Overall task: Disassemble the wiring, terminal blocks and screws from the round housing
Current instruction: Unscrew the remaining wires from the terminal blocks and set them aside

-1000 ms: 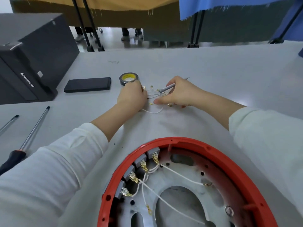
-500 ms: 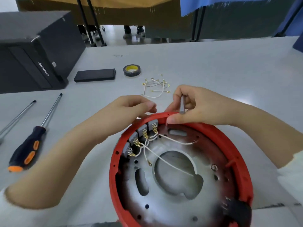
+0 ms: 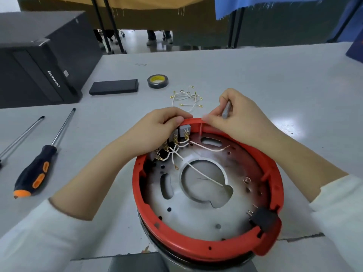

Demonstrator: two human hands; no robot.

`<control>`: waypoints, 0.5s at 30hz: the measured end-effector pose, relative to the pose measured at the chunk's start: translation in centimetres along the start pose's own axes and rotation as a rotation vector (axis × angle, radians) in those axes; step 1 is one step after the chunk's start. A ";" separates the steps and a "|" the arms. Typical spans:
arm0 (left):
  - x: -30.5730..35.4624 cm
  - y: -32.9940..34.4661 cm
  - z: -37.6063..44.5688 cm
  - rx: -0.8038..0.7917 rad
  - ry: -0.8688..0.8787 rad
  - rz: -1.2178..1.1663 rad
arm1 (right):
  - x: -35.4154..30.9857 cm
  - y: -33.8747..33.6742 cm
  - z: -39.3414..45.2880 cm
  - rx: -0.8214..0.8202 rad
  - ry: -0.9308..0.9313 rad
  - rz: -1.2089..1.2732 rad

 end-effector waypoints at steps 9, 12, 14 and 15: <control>-0.3 -0.4 1.1 -0.003 0.089 0.000 | -2.6 0.4 0.2 -0.233 -0.326 0.269; -0.2 -0.4 0.9 0.002 0.114 -0.075 | -2.1 0.9 0.7 -0.222 -0.293 0.249; -0.5 -0.4 1.0 0.001 0.105 -0.105 | -1.6 0.8 0.9 -0.209 -0.255 0.357; -0.6 -0.4 1.1 0.004 0.102 -0.117 | -1.3 0.7 1.0 -0.188 -0.243 0.411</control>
Point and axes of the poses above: each hand's wrist, its own z-axis towards the middle knuckle, its own y-axis out of the palm, x = y × z, the point moved 3 cm from there along z, towards the middle knuckle, and after that the axes turned 10 degrees about -z, right-handed, at the moved point
